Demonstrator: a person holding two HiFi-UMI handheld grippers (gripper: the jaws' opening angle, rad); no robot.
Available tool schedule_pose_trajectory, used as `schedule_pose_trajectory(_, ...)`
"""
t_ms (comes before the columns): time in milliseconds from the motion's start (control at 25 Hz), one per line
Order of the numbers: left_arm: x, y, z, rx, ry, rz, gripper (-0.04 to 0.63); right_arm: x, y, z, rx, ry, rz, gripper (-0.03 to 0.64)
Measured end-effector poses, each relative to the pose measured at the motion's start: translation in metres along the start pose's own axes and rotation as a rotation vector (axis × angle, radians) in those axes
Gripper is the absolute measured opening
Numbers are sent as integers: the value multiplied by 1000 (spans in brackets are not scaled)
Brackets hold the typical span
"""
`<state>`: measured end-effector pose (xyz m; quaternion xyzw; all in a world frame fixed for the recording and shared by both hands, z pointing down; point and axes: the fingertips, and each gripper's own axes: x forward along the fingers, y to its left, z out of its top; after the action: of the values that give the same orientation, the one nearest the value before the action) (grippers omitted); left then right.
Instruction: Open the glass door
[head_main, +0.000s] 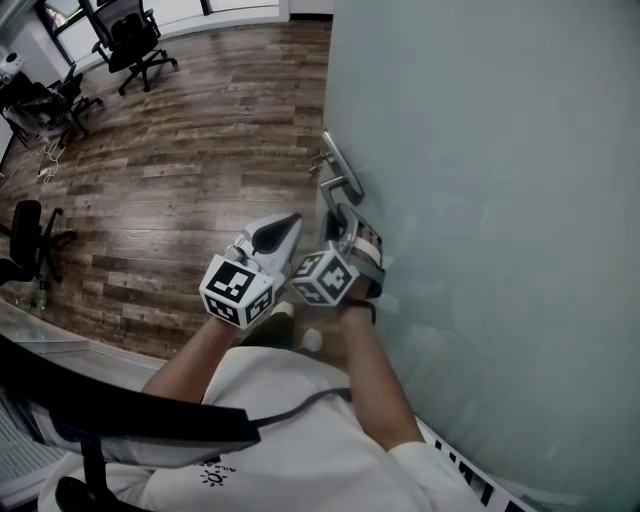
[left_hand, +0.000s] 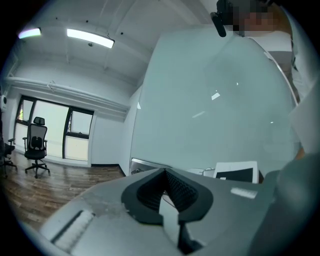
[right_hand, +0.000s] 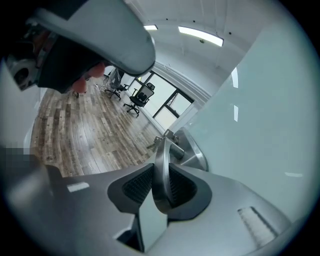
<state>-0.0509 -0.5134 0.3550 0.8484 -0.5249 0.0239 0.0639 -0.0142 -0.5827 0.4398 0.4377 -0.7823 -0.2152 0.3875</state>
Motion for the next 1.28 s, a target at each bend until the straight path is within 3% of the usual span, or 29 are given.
schedule_pose_trajectory(240, 36, 0, 0, 12, -3, -78, 3, 8, -17, -18, 17, 18, -30, 92)
schedule_pose_trajectory(600, 122, 34, 19, 9, 1, -185, 3, 51, -63, -42, 55, 60, -41, 92)
schedule_pose_trajectory(1000, 271, -17, 36, -15, 59, -315, 3, 92, -183, -123, 106, 90, -54, 92)
schedule_pose_trajectory(1160, 255, 2, 21, -17, 58, -377, 3, 98, -163, -114, 113, 115, -90, 94)
schedule_pose_trajectory(1280, 282, 22, 11, -13, 70, -414, 3, 131, -171, -121, 124, 132, -105, 94)
